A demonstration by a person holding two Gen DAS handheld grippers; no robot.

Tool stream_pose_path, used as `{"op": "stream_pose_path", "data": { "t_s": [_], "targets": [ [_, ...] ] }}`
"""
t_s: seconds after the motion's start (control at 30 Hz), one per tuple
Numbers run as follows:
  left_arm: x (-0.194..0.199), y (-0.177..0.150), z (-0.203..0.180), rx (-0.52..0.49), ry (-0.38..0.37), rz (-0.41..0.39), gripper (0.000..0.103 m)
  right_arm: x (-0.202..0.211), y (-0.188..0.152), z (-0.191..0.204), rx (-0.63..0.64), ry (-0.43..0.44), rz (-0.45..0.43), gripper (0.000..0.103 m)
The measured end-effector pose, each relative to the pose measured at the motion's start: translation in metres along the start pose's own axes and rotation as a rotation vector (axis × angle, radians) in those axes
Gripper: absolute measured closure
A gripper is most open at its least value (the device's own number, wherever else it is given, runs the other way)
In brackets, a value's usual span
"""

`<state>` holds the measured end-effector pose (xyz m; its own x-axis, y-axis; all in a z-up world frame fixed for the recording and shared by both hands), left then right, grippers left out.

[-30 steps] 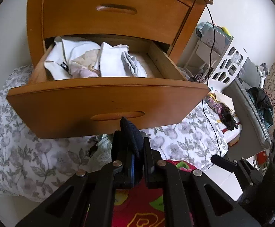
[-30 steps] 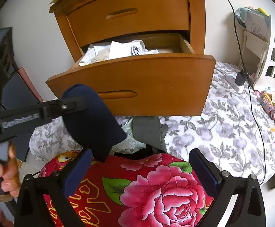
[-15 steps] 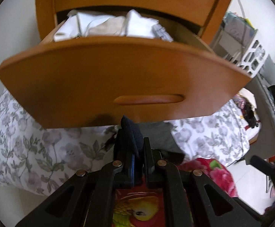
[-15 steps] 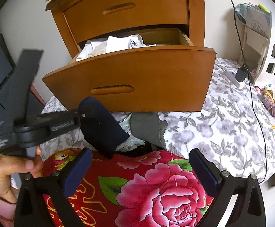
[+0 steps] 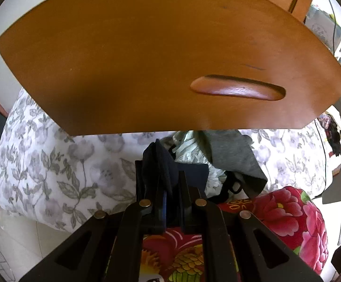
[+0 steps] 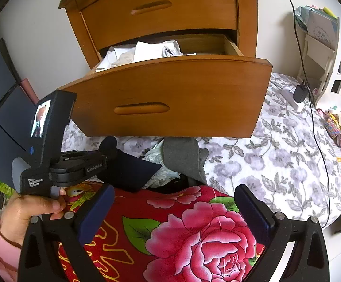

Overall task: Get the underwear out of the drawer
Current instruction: 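Lower the navy garment onto the garment pile and open the left gripper, then withdraw the left gripper from the garment pile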

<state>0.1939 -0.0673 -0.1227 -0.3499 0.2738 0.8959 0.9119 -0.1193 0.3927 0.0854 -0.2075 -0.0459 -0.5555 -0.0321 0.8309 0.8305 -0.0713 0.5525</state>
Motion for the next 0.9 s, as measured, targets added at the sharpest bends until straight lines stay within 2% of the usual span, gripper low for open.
{"op": "stream_pose_path", "data": {
  "t_s": [0.3,0.37,0.43,0.6,0.67,0.83,0.9],
  "targets": [
    [0.011,0.001,0.002,0.035,-0.01,-0.023,0.093,-0.001,-0.001,0.001,0.006,-0.002,0.004,0.0],
    [0.015,0.0,0.003,0.05,-0.018,-0.035,0.081,-0.001,-0.001,0.001,0.007,-0.002,0.004,0.0],
    [0.021,0.0,0.005,0.063,-0.025,-0.055,0.073,-0.001,-0.001,0.002,0.008,-0.004,0.005,0.0],
    [0.045,-0.002,0.004,0.086,-0.058,-0.112,0.064,-0.001,-0.002,0.004,0.017,-0.01,0.007,0.0],
    [0.055,-0.004,0.005,0.101,-0.074,-0.133,0.054,-0.001,-0.001,0.004,0.02,-0.014,0.005,0.0],
    [0.086,-0.009,0.008,0.126,-0.099,-0.205,0.05,-0.002,-0.002,0.005,0.027,-0.022,0.008,0.0],
    [0.099,-0.01,0.01,0.131,-0.1,-0.238,0.046,-0.002,-0.002,0.006,0.033,-0.025,0.009,0.0]
  ]
}}
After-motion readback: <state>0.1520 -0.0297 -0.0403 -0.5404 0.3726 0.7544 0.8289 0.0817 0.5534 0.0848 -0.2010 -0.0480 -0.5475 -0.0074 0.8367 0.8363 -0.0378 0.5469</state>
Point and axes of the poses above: each gripper's, at about its wrist camera, not at the fingertips, and x roughly against the way its jaws point, z to its left, y to its top, the point moved 4 cm from there along -x, roughly the way its jaws point, and after that the axes turned 7 degrees about -y, right-handed, at the moved point
